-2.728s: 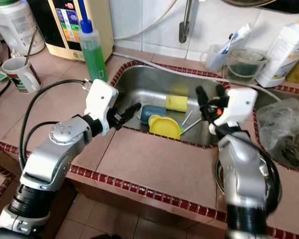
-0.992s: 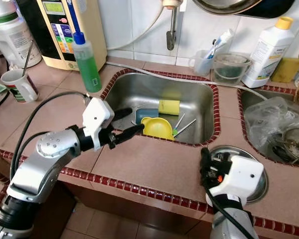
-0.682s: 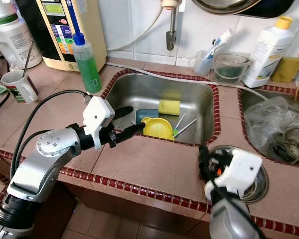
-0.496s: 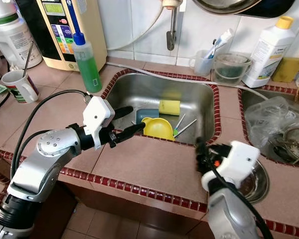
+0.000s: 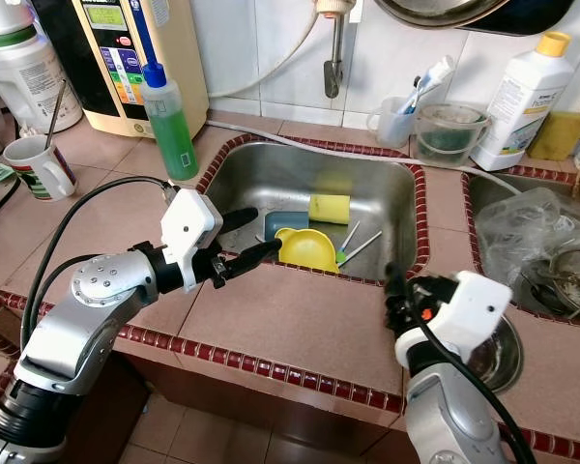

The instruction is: Kitchen organization

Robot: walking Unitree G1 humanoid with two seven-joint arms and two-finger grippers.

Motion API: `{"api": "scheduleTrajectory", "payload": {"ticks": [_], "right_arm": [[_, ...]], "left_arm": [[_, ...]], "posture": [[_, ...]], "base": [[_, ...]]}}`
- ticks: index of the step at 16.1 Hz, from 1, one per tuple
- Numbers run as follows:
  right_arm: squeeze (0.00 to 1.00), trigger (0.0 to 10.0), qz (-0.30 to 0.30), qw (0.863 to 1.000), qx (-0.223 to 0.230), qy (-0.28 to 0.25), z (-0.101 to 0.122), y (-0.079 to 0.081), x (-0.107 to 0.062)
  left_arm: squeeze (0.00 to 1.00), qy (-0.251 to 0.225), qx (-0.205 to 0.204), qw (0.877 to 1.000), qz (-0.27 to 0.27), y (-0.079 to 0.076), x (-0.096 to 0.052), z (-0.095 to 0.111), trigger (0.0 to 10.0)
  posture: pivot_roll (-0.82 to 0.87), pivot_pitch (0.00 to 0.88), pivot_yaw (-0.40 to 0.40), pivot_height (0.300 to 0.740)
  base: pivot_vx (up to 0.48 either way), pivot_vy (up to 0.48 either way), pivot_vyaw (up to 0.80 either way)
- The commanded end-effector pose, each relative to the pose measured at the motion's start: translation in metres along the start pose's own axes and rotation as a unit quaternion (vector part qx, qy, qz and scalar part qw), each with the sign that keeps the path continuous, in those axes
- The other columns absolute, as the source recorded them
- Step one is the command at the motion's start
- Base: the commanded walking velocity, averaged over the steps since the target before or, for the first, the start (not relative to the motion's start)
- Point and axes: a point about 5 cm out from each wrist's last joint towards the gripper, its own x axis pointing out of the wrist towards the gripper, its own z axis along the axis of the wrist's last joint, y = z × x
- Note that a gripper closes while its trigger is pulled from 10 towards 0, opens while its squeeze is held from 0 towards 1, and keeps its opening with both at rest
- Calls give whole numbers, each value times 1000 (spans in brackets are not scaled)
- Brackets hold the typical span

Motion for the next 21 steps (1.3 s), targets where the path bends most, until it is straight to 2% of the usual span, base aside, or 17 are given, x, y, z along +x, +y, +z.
{"api": "scheduleTrajectory", "payload": {"ticks": [1,3,6,8,21], "right_arm": [[0,10000,-15,999,30,1,-2,5,-6],[0,10000,-25,999,38,17,-7,4,-8],[0,10000,-71,992,83,58,-23,0,-5],[0,10000,-78,990,98,68,-27,-1,-3],[0,10000,-78,990,98,68,-27,-1,-3]], "left_arm": [[0,-5,10,1000,-1,-2,-1,4,10000],[0,-6,10,1000,-2,-2,0,4,10000],[0,-7,13,1000,-4,-1,1,7,10000],[0,-6,14,1000,-2,-1,0,8,10000],[0,-6,14,1000,-2,-1,0,8,10000]], "posture": [[-76,83,37,740],[-76,80,37,740],[-62,87,41,740],[-53,88,40,740],[-53,88,40,740]], "base": [[0,0,0],[0,0,0],[0,0,0],[0,0,0],[0,0,0]]}}
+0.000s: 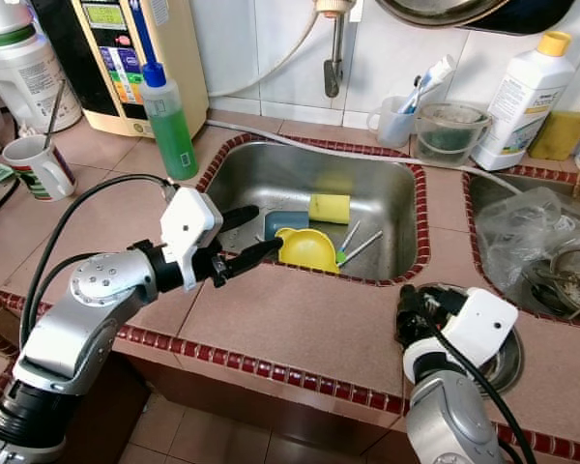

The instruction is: Kitchen organization

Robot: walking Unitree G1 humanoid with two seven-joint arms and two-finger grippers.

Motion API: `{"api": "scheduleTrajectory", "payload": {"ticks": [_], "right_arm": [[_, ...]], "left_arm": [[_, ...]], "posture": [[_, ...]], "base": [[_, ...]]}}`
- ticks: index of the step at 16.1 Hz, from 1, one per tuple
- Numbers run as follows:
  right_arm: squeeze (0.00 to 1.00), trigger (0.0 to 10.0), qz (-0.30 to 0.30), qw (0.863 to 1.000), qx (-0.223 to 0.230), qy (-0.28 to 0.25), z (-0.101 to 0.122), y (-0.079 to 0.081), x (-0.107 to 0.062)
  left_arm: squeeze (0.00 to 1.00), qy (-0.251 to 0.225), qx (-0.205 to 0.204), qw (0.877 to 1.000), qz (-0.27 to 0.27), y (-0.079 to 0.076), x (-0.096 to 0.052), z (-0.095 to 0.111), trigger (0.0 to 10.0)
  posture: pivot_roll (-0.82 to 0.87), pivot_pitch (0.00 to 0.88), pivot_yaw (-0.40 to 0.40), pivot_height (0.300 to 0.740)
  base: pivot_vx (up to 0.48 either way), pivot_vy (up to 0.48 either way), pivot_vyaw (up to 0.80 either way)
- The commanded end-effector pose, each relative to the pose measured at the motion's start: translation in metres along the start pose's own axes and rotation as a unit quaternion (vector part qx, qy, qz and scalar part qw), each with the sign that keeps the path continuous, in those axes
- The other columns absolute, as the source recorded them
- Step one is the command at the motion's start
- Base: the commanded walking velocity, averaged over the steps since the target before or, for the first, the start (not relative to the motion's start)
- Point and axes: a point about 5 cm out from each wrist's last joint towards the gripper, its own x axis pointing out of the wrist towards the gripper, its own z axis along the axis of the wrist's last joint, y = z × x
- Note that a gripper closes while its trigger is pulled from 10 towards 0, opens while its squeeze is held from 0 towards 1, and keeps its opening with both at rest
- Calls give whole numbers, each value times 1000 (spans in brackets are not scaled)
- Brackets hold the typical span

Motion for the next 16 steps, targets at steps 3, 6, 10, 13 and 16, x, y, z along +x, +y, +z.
{"api": "scheduleTrajectory", "payload": {"ticks": [3,6,10,13,16], "right_arm": [[0,10000,-4,997,72,22,-13,12,-4],[0,10000,116,978,153,77,-18,58,13],[0,10000,115,979,151,74,-17,56,13],[0,10000,133,975,160,80,-17,60,15],[0,10000,175,967,162,87,-17,71,18]], "left_arm": [[0,-2,9,1000,-1,0,0,4,10000],[0,-11,12,1000,5,-2,0,9,10000],[0,-14,11,1000,3,-3,1,10,10000],[0,-15,11,1000,2,-3,2,11,10000],[0,-16,11,1000,2,-4,2,11,10000]], "posture": [[-53,88,40,740],[-26,92,21,740],[-31,91,21,740],[-31,91,22,740],[-30,90,25,740]], "base": [[0,0,0],[0,0,0],[0,0,0],[0,0,0],[0,0,0]]}}
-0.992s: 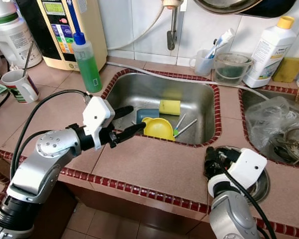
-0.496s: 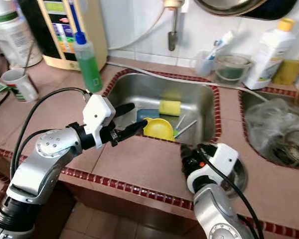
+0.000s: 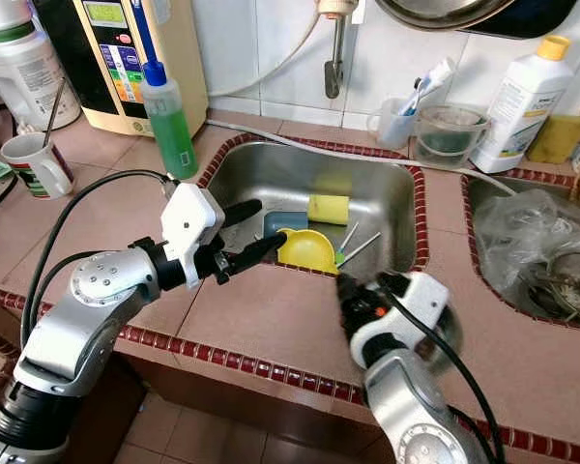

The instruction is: Kitchen organization

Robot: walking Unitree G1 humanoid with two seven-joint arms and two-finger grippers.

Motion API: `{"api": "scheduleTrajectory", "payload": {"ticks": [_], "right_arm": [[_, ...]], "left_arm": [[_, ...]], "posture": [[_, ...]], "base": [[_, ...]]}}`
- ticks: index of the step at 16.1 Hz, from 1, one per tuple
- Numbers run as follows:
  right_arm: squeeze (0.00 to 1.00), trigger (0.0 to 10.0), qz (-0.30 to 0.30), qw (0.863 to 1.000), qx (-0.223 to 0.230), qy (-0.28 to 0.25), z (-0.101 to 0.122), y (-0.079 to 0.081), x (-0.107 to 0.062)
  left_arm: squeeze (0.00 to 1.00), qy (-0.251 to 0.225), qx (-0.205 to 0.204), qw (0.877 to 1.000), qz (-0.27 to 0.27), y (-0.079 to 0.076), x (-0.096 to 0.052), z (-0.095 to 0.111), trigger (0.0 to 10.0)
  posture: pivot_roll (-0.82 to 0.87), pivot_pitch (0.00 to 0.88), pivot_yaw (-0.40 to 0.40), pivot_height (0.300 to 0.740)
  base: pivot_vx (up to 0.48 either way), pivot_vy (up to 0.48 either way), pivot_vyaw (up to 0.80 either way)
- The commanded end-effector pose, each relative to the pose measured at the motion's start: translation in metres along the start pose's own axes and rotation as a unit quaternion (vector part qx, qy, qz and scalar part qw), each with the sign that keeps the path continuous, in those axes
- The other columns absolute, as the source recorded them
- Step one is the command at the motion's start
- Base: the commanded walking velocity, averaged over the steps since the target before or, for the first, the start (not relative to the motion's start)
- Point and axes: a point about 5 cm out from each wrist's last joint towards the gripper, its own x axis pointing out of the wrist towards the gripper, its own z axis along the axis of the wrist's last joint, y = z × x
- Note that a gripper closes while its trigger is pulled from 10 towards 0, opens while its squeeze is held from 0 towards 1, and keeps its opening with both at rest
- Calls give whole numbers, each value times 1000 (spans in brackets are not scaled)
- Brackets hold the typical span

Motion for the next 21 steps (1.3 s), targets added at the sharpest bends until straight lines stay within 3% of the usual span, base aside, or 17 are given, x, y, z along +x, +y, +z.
{"api": "scheduleTrajectory", "payload": {"ticks": [1,9,14,16,18,21], "right_arm": [[0,10000,44,997,58,-11,2,27,12],[0,10000,113,992,54,3,-4,57,35],[0,10000,94,994,59,13,-14,46,25],[0,10000,107,993,26,-31,-1,46,21],[0,10000,128,986,-65,-82,14,49,14],[0,10000,129,984,-71,-101,20,48,5]], "left_arm": [[0,-2,7,1000,-3,-1,1,4,10000],[0,-7,11,1000,-4,-1,3,6,10000],[0,-12,12,1000,-1,0,1,8,10000],[0,-15,11,1000,0,1,2,9,10000],[0,-16,9,1000,-1,0,4,8,10000],[0,-18,6,1000,2,1,5,7,10000]], "posture": [[-29,89,27,740],[-12,75,17,740],[-14,78,15,740],[-28,82,21,740],[-35,84,21,740],[-49,87,24,740]], "base": [[0,0,0],[0,0,0],[0,0,0],[0,0,0],[0,0,0],[0,0,0]]}}
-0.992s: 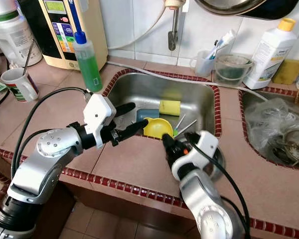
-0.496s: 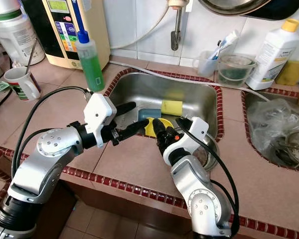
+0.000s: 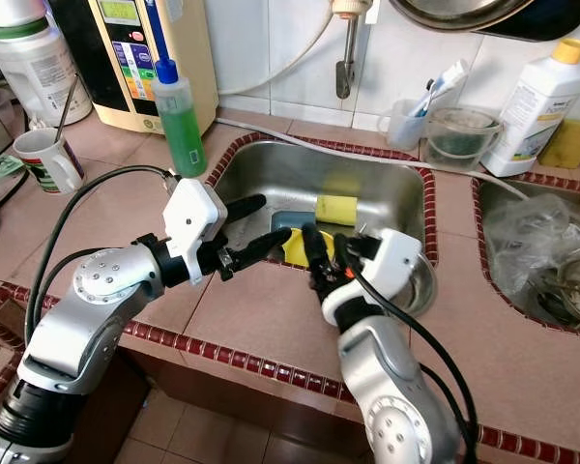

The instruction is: Kitchen organization

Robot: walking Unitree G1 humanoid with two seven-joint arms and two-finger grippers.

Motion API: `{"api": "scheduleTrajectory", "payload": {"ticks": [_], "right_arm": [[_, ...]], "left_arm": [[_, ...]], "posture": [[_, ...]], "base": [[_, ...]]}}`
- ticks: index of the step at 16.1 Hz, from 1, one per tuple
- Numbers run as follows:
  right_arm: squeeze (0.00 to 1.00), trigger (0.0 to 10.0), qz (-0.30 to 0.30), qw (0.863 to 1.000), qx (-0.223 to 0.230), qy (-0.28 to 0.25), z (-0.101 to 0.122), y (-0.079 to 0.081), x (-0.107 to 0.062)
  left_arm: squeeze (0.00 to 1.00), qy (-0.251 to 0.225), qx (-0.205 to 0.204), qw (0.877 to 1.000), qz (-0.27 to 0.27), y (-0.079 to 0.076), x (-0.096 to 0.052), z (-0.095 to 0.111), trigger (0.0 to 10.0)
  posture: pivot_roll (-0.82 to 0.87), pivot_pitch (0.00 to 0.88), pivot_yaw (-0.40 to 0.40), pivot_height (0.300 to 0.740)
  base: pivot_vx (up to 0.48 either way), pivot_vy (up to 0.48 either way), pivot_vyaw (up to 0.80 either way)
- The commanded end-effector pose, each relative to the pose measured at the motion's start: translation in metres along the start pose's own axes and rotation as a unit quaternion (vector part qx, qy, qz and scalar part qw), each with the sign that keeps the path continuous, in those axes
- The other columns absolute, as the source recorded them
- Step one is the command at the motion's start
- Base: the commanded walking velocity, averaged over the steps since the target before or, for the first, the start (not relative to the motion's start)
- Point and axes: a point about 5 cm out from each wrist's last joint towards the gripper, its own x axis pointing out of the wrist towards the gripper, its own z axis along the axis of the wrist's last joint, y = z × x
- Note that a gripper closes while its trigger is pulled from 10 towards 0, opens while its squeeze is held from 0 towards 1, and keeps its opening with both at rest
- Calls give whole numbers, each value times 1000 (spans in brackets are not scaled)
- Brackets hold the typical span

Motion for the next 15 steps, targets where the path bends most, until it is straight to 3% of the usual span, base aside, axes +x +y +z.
{"api": "scheduleTrajectory", "payload": {"ticks": [1,7,11,12,15], "right_arm": [[0,10000,5,1000,-5,-18,5,3,-4],[0,10000,-12,1000,-3,-26,4,-2,-6],[0,10000,-72,994,-41,-72,18,-14,-7],[0,10000,-109,988,-62,-94,27,-24,-7],[0,10000,-114,980,-105,-127,41,-27,-9]], "left_arm": [[0,-6,5,1000,0,1,2,3,10000],[0,-9,8,1000,-3,2,2,5,10000],[0,-5,8,1000,1,4,1,2,10000],[0,-4,7,1000,1,3,2,1,10000],[0,-5,3,1000,3,3,4,-1,10000]], "posture": [[-50,88,24,740],[-48,87,28,740],[-58,89,28,740],[-61,89,29,740],[-75,88,30,740]], "base": [[0,0,0],[0,0,0],[0,0,0],[0,0,0],[0,0,0]]}}
